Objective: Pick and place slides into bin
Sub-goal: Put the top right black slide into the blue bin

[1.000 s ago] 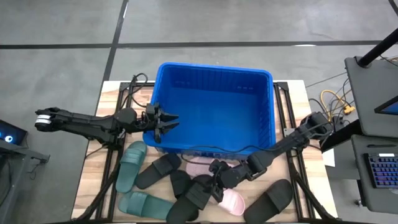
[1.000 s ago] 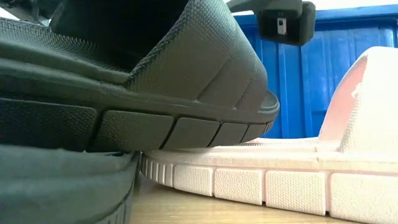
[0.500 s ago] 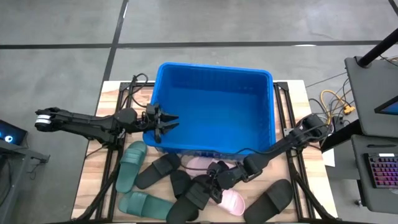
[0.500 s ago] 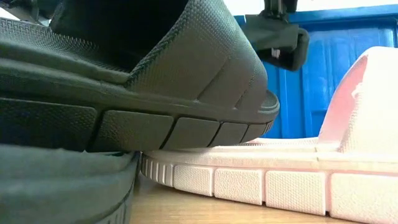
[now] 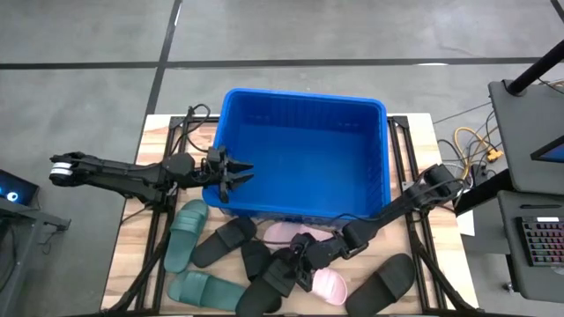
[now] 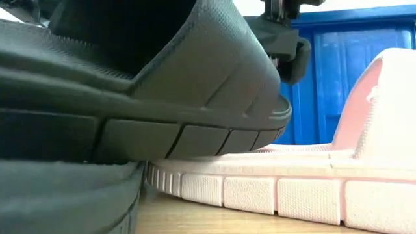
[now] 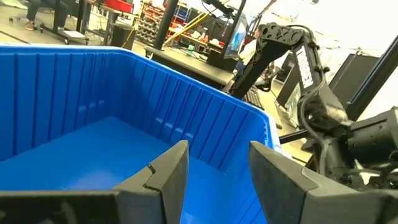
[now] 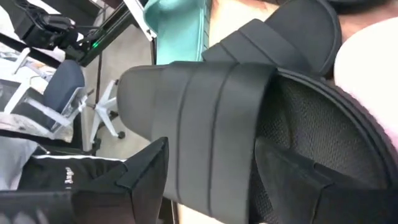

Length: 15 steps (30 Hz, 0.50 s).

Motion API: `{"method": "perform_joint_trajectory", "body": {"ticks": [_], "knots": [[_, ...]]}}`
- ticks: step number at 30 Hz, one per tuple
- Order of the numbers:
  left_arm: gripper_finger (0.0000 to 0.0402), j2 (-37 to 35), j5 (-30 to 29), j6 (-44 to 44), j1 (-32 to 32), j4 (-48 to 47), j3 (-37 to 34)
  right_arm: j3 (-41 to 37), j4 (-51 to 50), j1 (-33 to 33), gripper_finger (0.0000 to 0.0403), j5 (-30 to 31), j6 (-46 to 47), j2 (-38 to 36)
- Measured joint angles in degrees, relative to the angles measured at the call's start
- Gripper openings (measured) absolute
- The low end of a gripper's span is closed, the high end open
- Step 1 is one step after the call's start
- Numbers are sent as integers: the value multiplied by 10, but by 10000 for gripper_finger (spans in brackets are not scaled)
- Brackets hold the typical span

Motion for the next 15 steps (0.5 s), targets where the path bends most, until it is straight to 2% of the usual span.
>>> {"method": "perform_joint_trajectory", "body": {"ticks": [8,15], "knots": [[153,0,0,0,0,0,0,-27,21,0,230,-3,11,4],[153,0,0,0,0,-1,0,-53,110,0,230,-24,21,4]]}}
